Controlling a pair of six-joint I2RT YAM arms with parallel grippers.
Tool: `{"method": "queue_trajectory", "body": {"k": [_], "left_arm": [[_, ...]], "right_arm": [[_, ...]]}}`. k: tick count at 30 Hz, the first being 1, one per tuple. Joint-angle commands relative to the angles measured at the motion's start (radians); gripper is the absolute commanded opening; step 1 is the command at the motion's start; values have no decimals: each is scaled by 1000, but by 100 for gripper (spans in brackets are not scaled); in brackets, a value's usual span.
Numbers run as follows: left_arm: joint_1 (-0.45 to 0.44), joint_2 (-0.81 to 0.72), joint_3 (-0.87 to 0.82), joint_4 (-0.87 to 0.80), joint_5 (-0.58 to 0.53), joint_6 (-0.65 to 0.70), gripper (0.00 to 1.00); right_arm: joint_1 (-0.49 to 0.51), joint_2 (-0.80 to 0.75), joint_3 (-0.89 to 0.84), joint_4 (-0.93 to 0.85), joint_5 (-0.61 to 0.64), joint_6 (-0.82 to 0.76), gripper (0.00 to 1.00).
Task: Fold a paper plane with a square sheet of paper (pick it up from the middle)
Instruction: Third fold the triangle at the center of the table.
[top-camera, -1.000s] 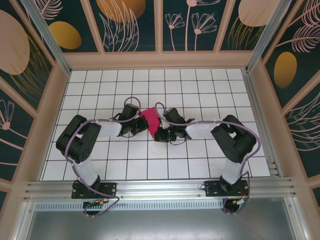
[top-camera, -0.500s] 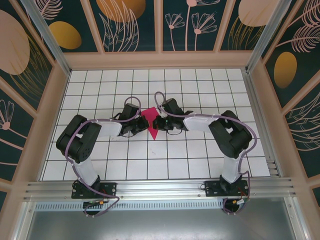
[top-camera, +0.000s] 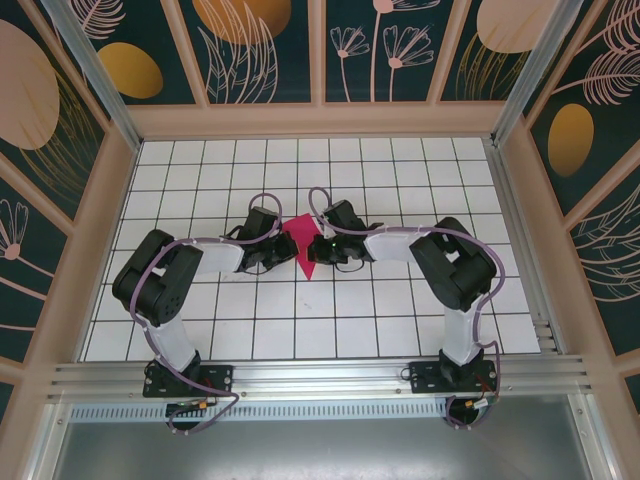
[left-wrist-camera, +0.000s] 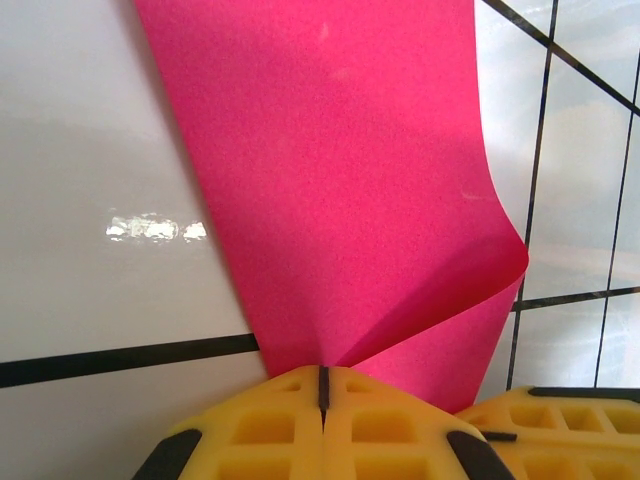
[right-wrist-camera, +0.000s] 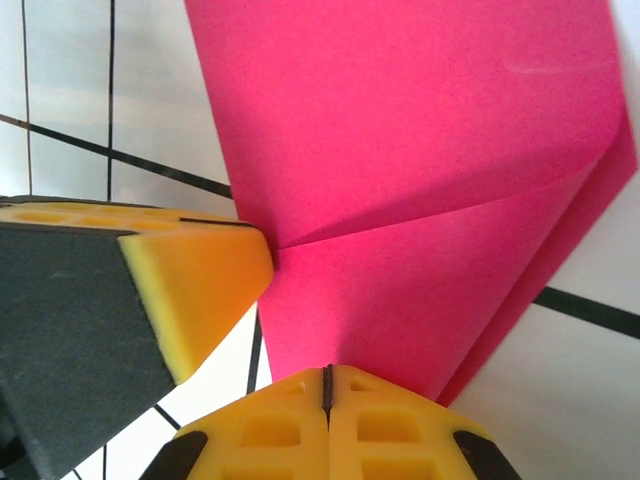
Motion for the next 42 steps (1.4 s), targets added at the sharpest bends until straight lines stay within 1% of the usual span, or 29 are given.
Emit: {"method": "queue_trajectory", "body": {"k": [1,11,14,19,24,29,34,38,41,42], "left_arm": [[-1,40,-2,-82,-66,25,6],[0,19,22,-101,-69,36,6],[-1,-33,26,-99,-68,35,7],[-1,-161,-14,-96,-106,2,12],[0,-235,-105,-48,-41,-49,13],[-23,-286,-195,4,23,-100,13],[-57,-277,-246,81,79,-144,13],[-73,-242,-239,123,108,-155,13],[-81,-228,-222,139,109,-163,13],[-81,-229,-218,128,93,-164,12]], "right_arm": [[-11,29,-19,15,0,3,2],[-10,42,-22,4,-9,17,2],[-2,26,-34,2,-24,53,2],[16,7,-43,10,-30,159,2],[32,8,-27,35,-18,256,1],[34,10,-26,86,-23,346,0],[39,26,-14,95,-36,367,0],[40,32,-14,99,-45,368,0],[39,36,-14,96,-46,368,0],[39,36,-15,96,-44,367,0]]}}
